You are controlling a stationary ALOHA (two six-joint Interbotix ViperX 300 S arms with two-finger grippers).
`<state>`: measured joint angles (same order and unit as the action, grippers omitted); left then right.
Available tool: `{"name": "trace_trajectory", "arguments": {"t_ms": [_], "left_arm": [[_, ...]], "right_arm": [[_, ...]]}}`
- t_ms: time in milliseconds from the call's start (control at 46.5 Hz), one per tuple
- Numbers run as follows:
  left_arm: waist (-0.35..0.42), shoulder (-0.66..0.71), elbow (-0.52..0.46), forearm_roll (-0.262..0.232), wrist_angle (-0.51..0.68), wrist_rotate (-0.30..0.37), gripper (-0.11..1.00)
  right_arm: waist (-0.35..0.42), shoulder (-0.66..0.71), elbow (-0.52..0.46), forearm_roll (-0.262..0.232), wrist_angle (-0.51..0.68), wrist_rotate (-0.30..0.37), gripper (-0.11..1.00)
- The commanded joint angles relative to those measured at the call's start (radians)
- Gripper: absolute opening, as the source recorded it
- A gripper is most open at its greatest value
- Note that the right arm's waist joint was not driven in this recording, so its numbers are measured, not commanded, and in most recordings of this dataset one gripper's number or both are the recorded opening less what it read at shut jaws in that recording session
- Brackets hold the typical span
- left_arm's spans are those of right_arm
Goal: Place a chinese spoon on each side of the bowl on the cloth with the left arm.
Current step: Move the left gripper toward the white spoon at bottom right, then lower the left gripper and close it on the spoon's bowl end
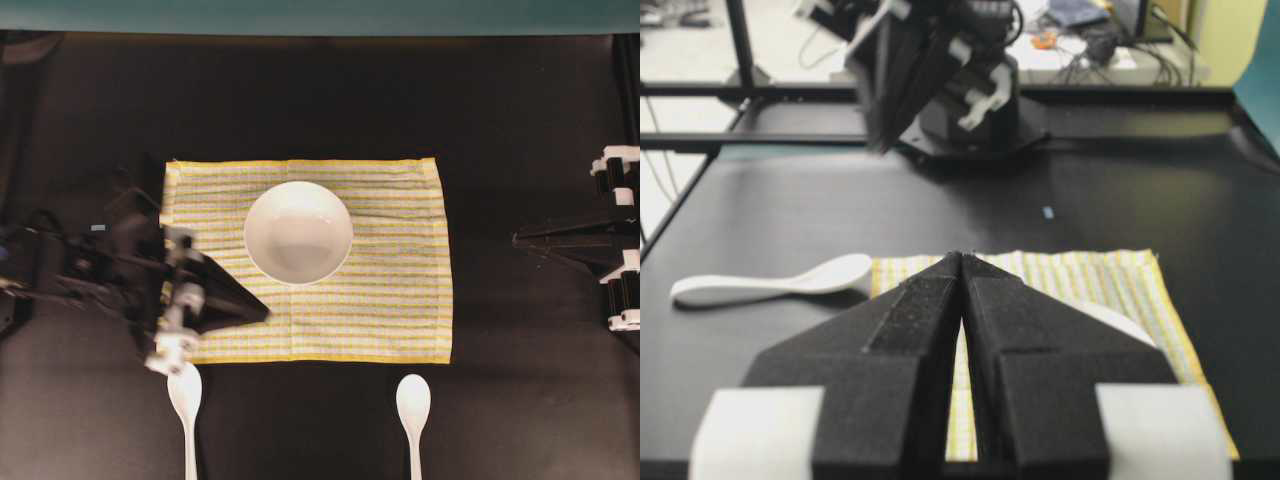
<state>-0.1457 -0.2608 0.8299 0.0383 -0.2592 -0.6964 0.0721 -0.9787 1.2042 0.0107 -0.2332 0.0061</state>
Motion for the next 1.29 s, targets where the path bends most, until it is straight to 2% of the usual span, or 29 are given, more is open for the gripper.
{"name": "trace_trajectory", "arguments": {"t_ms": [0, 86, 237, 452, 560, 753, 1012, 1270], "left_arm": [[-0.018, 0.084, -0.078, 0.003, -0.003, -0.002, 0.03], [-0.034, 0.149, -0.13, 0.003, 0.012, 0.0, 0.07], [-0.044, 0.245, -0.209, 0.003, 0.048, 0.002, 0.22], [-0.06, 0.368, -0.307, 0.003, 0.049, -0.006, 0.66], [-0.075, 0.426, -0.359, 0.003, 0.049, -0.005, 0.8], [-0.08, 0.52, -0.43, 0.005, 0.046, 0.006, 0.8], [-0.069, 0.609, -0.497, 0.005, 0.046, 0.069, 0.8], [-0.061, 0.703, -0.591, 0.005, 0.055, 0.094, 0.8]], "right_arm": [[0.0, 0.003, -0.006, 0.003, -0.003, 0.0, 0.01], [0.0, 0.002, -0.006, 0.003, -0.003, 0.0, 0.01], [0.0, 0.0, -0.006, 0.003, -0.002, 0.0, 0.01], [0.0, -0.002, -0.006, 0.003, -0.003, 0.0, 0.01], [0.0, -0.002, -0.006, 0.003, -0.002, 0.0, 0.01], [0.0, -0.002, -0.006, 0.003, -0.003, 0.0, 0.01], [0.0, -0.002, -0.003, 0.002, -0.002, -0.002, 0.01], [0.0, -0.002, 0.003, 0.003, -0.002, -0.002, 0.01]]}}
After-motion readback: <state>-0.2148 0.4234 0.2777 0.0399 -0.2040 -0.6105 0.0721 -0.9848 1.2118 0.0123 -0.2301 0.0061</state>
